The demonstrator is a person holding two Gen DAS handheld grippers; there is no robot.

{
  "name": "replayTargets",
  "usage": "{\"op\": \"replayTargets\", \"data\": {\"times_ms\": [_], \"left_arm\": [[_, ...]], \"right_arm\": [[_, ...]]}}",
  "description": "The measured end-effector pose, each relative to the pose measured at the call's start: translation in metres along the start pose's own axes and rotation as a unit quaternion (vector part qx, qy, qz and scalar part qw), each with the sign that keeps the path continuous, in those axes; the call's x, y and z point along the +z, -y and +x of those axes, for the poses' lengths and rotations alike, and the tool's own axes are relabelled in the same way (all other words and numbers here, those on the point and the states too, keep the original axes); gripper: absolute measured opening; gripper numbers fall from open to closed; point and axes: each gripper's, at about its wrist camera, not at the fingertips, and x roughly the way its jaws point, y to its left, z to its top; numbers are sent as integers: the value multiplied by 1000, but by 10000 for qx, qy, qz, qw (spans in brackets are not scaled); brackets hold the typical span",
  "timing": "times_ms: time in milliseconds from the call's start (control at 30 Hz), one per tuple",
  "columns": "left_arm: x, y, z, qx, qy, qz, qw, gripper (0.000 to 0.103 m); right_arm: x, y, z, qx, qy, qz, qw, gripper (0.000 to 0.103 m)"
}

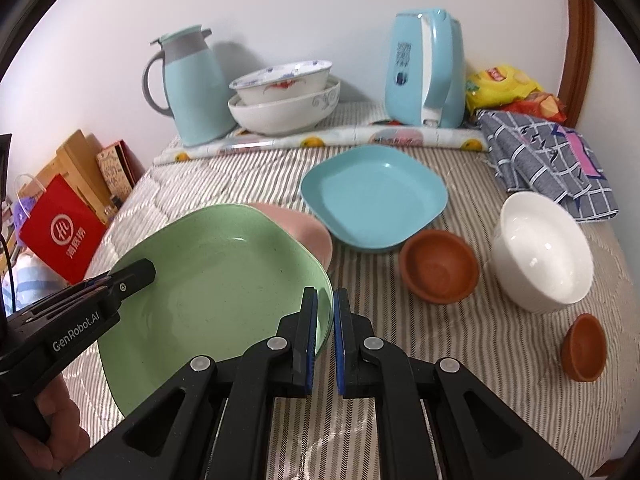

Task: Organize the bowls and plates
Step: 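Lift the green plate with the right gripper, tilting it up, then lower the green plate onto the pink plate and open the right gripper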

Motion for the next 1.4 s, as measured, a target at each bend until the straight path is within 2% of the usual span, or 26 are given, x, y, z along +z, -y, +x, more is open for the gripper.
{"op": "replayTargets", "data": {"times_ms": [400, 500, 867, 1067, 1400], "left_arm": [[6, -12, 29, 70, -174, -120, 9998, 13], [8, -12, 36, 201, -170, -65, 9996, 13], [14, -11, 56, 265, -181, 17, 9995, 12], [16, -12, 63, 143, -169, -36, 9997, 12], [15, -12, 67, 63, -212, 42, 9997, 13]], "right_arm": [[9, -12, 32, -112, -137, -268, 9995, 8], [14, -14, 38, -129, -139, -350, 9992, 7], [25, -15, 62, -312, -157, -534, 9980, 7], [31, -17, 70, -493, -72, -710, 9962, 7], [35, -18, 78, -527, -6, -767, 9957, 11]]}}
